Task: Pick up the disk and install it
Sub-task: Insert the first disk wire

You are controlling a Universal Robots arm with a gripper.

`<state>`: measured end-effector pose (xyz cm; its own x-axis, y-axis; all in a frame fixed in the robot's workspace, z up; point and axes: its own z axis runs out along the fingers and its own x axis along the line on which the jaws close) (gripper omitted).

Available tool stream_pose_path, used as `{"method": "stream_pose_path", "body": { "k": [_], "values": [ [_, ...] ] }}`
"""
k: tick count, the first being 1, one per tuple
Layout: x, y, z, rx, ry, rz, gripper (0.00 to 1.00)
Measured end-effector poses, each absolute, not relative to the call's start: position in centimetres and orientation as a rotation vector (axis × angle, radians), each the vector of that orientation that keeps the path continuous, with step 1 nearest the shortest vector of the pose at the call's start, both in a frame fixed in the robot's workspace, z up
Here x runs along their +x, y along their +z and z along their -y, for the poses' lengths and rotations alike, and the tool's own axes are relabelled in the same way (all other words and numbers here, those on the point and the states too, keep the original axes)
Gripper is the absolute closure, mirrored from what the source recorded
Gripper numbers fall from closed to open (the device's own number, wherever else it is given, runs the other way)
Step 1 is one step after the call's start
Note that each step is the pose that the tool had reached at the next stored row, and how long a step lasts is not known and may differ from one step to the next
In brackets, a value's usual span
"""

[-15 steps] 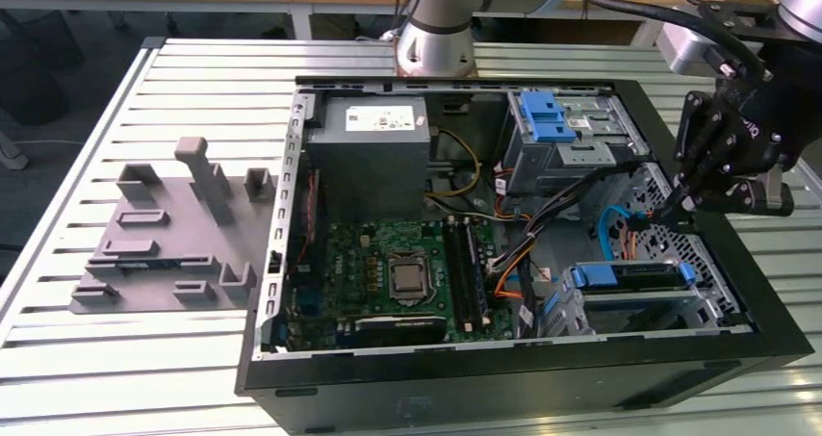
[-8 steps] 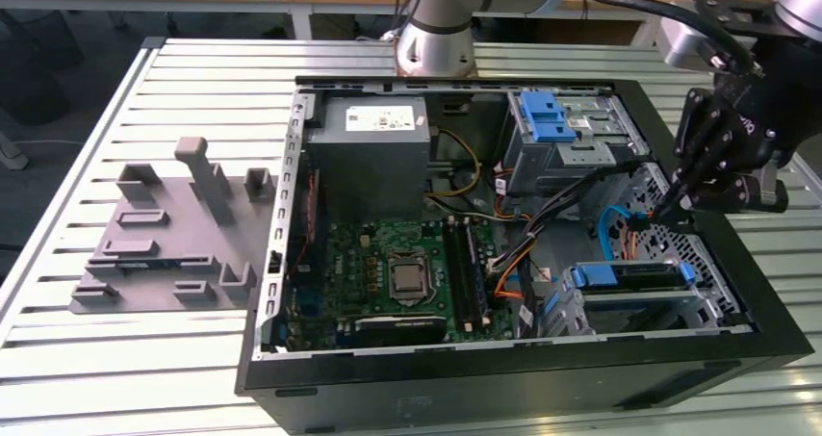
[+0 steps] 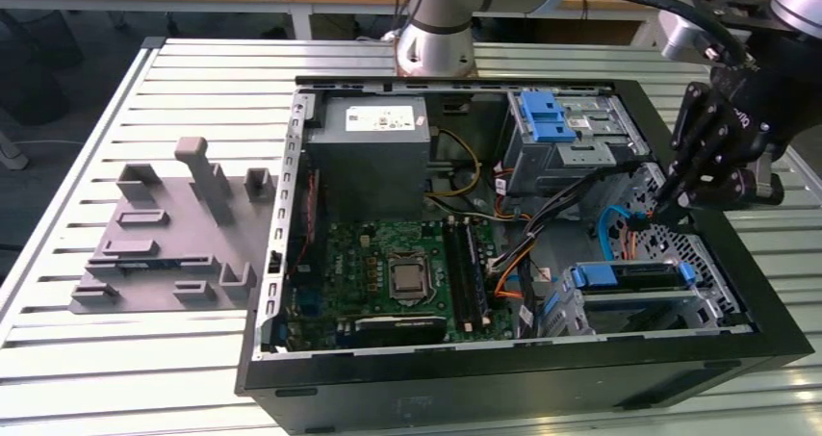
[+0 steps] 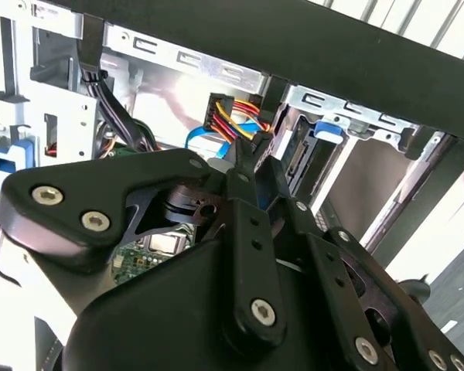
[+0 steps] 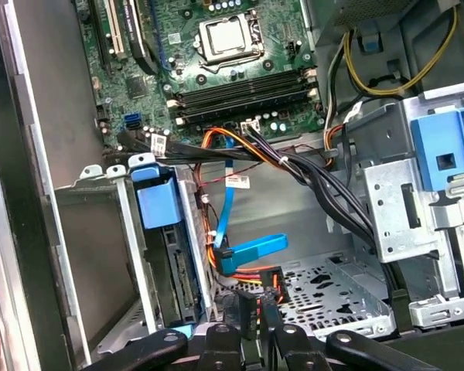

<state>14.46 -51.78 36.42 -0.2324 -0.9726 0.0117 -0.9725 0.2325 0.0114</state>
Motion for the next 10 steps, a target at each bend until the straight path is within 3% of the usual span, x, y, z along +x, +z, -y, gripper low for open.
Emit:
{"method": "stream_pose_path", "body": {
  "k": [10],
  "values": [
    [14.69,35.95,51.71,1.906,-0.002,2.452,0.75]
  ]
}}
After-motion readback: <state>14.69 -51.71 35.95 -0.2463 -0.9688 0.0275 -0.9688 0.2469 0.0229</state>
